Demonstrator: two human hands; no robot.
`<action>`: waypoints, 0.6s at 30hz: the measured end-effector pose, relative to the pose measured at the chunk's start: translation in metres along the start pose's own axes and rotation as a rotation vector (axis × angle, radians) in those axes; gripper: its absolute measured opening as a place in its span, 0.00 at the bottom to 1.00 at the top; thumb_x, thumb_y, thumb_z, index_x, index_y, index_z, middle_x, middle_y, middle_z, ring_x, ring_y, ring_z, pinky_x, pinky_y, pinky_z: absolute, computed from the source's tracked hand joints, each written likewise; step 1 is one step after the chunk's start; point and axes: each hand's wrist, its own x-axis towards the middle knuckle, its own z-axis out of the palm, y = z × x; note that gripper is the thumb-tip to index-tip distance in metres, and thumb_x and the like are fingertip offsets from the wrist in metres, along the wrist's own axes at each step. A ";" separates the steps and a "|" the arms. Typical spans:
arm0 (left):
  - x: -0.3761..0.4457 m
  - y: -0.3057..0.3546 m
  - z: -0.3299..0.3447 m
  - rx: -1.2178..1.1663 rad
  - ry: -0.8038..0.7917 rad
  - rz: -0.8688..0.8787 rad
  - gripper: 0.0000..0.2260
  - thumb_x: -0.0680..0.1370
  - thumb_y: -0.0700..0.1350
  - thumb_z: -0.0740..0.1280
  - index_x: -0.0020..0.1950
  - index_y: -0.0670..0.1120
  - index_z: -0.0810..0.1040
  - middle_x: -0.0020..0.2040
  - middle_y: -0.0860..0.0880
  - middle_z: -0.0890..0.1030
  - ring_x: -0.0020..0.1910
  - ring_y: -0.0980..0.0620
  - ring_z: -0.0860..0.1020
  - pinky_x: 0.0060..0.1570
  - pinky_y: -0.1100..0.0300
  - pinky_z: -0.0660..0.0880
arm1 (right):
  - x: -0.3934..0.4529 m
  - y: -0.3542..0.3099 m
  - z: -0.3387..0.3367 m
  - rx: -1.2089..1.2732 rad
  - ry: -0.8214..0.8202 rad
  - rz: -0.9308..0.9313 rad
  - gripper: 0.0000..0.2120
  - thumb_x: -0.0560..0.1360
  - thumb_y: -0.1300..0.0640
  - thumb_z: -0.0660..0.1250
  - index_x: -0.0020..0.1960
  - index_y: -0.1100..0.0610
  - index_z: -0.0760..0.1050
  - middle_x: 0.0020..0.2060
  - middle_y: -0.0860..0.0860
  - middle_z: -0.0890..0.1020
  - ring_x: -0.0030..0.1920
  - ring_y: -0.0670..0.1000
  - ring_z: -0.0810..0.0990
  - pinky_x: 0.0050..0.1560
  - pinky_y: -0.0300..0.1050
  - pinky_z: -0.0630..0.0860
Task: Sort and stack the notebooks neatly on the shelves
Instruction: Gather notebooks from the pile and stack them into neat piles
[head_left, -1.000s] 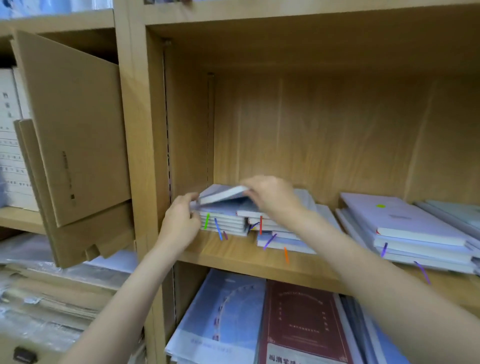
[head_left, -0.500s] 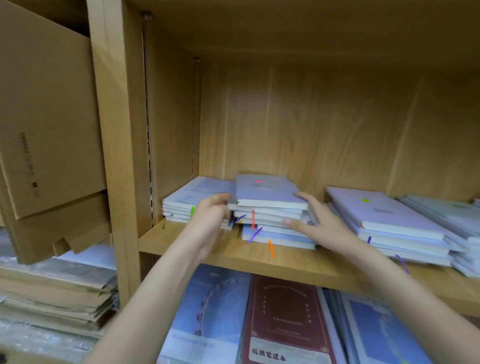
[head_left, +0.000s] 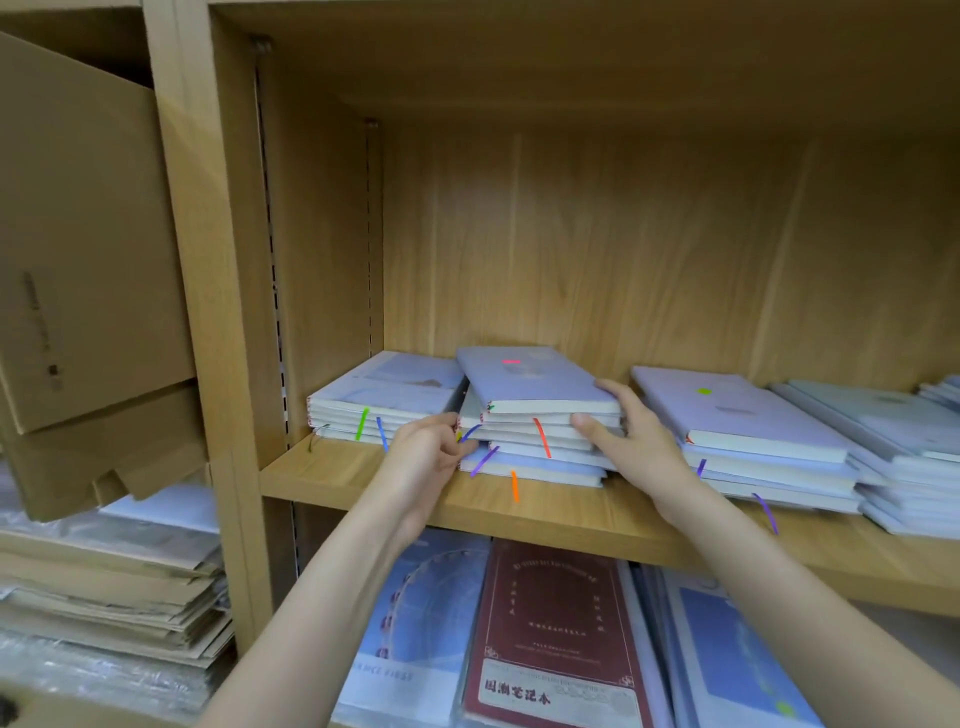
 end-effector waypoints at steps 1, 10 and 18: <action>-0.002 0.002 0.002 -0.014 -0.018 0.013 0.17 0.74 0.26 0.48 0.55 0.35 0.71 0.54 0.43 0.74 0.60 0.43 0.74 0.54 0.62 0.72 | 0.000 0.001 -0.001 0.061 -0.003 0.022 0.25 0.72 0.46 0.70 0.67 0.44 0.67 0.58 0.48 0.76 0.57 0.49 0.76 0.60 0.46 0.72; 0.009 0.010 -0.001 0.086 -0.077 0.123 0.25 0.70 0.28 0.50 0.64 0.39 0.72 0.59 0.43 0.79 0.62 0.51 0.73 0.68 0.52 0.65 | -0.007 -0.011 -0.014 0.347 0.014 0.125 0.22 0.75 0.59 0.68 0.67 0.52 0.67 0.55 0.51 0.76 0.54 0.53 0.78 0.53 0.52 0.78; -0.002 -0.001 -0.001 0.282 0.106 0.343 0.20 0.76 0.29 0.53 0.62 0.42 0.75 0.57 0.49 0.78 0.57 0.55 0.74 0.46 0.77 0.68 | -0.032 -0.011 -0.029 -0.065 0.012 -0.079 0.26 0.74 0.59 0.68 0.70 0.54 0.65 0.59 0.48 0.73 0.61 0.48 0.72 0.66 0.49 0.68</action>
